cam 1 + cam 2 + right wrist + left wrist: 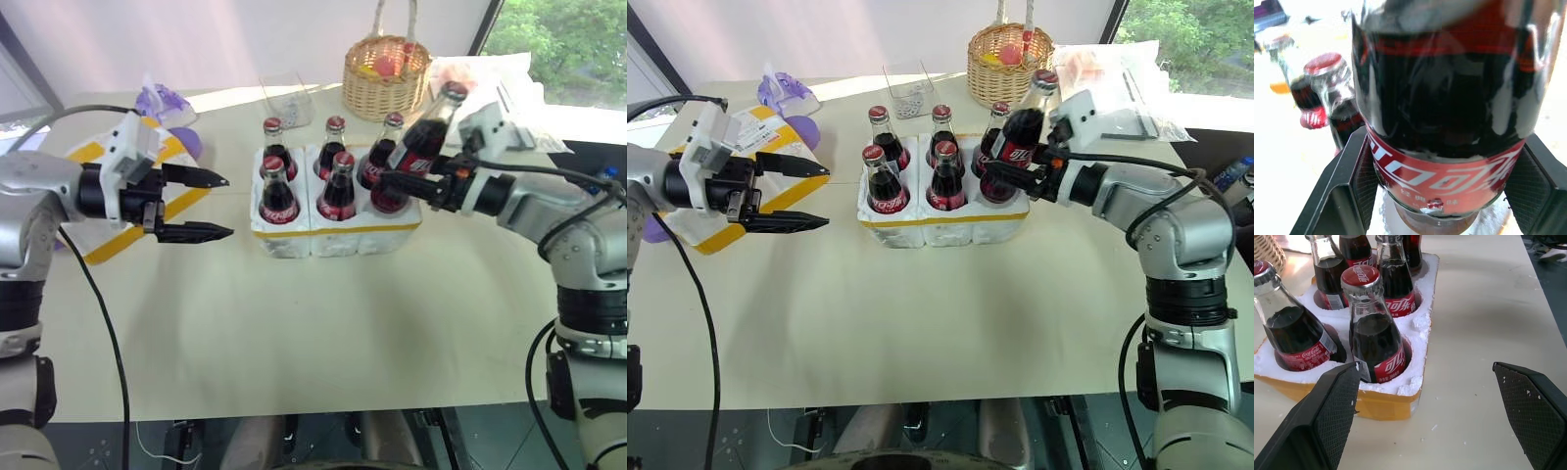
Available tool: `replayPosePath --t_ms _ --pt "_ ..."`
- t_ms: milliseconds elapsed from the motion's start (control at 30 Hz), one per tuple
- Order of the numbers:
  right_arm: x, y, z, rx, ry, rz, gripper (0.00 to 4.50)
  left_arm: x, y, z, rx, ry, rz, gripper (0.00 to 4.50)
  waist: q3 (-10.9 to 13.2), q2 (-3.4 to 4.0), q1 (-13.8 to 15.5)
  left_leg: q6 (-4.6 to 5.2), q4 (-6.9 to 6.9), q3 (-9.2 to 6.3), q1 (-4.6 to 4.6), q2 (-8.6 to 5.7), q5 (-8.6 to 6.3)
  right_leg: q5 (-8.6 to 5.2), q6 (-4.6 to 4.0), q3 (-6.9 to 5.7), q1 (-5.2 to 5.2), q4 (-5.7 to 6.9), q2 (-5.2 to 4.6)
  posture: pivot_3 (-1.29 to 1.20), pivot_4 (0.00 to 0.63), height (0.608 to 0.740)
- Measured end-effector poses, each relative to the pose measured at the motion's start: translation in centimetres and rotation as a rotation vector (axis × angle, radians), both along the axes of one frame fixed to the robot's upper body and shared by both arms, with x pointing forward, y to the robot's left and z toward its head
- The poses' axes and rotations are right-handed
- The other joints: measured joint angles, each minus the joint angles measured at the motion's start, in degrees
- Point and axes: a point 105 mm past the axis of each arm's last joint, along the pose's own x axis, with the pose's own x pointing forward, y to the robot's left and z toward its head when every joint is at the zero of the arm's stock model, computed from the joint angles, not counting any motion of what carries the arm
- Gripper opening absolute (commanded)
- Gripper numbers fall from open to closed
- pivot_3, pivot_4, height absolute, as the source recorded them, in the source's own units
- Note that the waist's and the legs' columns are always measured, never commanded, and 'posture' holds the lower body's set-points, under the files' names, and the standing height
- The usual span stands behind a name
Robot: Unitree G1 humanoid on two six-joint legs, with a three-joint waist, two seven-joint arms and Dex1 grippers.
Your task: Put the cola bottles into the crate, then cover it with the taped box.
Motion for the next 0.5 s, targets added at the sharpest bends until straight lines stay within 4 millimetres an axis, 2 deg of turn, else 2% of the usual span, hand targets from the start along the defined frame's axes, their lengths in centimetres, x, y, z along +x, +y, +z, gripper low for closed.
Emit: replayPosePath --t_ms 67,167,267,333,400,433,467,500 --pt "-0.1 0.4 -1.0 -0.129 -0.029 0.044 2.8 0.0 0.0 0.0 -0.001 -0.001 0.004 4.5 0.0 0.0 0.0 0.0 0.03 0.02 -0.01 -0.02 0.0 0.0 0.0 0.0 -0.02 0.02 0.0 0.0 0.15 0.74" --pt "0.2 0.7 -2.2 -0.219 -0.052 0.078 2.8 0.1 0.0 0.0 -0.001 -0.002 0.005 4.5 0.0 -0.01 -0.04 0.0 0.05 0.04 -0.01 -0.02 0.0 0.0 0.0 0.0 -0.01 0.04 0.0 0.0 0.15 0.74" --pt "0.7 0.8 -3.3 -0.261 -0.048 0.091 2.8 0.1 0.0 0.0 -0.001 -0.003 0.006 4.5 0.0 -0.01 -0.04 -0.05 0.04 0.04 -0.01 -0.01 0.03 0.0 0.0 0.0 -0.04 0.07 0.0 0.0 0.15 0.74" --pt "1.1 1.0 -3.2 -0.263 -0.063 0.101 2.8 0.1 0.0 0.1 -0.002 -0.005 0.006 4.5 -0.02 -0.03 -0.27 -0.15 0.04 0.05 -0.01 0.0 0.09 0.0 0.0 0.01 -0.05 0.1 0.0 0.0 0.15 0.74" --pt "1.3 1.0 -3.4 -0.254 -0.055 0.103 3.84 0.1 0.0 0.1 -0.001 -0.005 0.006 4.5 -0.04 -0.07 -0.3 -0.14 0.05 0.05 0.0 0.01 0.08 0.0 0.0 0.01 -0.05 0.15 0.01 0.0 0.15 0.74" --pt "1.4 1.0 -3.4 -0.25 -0.055 0.101 4.2 0.1 0.0 0.1 -0.001 -0.005 0.006 4.5 -0.04 -0.07 -0.29 -0.13 0.05 0.05 0.01 0.01 0.07 0.0 0.0 0.01 -0.05 0.17 0.01 0.0 0.15 0.74" --pt "1.8 0.9 -3.3 -0.239 -0.049 0.088 4.47 0.1 0.0 0.1 -0.001 -0.005 0.006 4.5 -0.06 -0.1 -0.3 -0.11 0.07 0.05 0.02 0.01 0.06 0.0 0.0 0.01 -0.04 0.2 0.01 0.0 0.15 0.74" --pt "1.9 0.7 -3.4 -0.231 -0.042 0.08 4.47 0.1 0.0 0.1 -0.001 -0.005 0.006 4.5 -0.06 -0.11 -0.27 -0.1 0.07 0.04 0.03 0.01 0.05 0.0 0.0 0.01 -0.04 0.21 0.01 0.0 0.15 0.74"
